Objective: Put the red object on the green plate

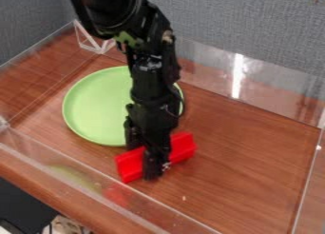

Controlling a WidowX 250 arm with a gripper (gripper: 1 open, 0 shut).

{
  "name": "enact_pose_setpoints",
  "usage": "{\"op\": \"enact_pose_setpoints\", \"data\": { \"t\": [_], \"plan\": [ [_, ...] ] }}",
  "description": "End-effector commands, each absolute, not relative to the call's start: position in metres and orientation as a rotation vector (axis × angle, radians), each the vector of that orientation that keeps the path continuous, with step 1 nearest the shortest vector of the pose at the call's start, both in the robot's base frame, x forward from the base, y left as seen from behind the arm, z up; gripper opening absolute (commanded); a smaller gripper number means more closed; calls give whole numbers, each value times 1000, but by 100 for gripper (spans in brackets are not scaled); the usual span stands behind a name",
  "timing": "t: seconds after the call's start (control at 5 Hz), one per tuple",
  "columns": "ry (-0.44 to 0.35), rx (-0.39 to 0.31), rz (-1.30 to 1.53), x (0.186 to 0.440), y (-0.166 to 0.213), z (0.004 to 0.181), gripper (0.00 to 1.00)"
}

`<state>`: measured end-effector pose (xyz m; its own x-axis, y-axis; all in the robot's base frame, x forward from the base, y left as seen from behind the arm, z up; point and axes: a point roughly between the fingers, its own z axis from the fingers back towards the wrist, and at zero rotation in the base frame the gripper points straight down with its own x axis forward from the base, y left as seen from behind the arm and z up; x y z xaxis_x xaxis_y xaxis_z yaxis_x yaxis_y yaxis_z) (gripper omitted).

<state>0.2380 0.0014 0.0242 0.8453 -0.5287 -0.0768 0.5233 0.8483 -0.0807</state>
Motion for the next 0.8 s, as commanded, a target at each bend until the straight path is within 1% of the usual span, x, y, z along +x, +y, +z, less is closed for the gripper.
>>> {"op": "enact_pose_setpoints", "data": {
  "t": [0.0,0.2,0.6],
  "plan": [
    [41,-35,-586,241,-1,44,0],
    [36,-31,-606,239,-5,49,100],
    [29,-30,-701,245,-14,30,100]
  ]
}}
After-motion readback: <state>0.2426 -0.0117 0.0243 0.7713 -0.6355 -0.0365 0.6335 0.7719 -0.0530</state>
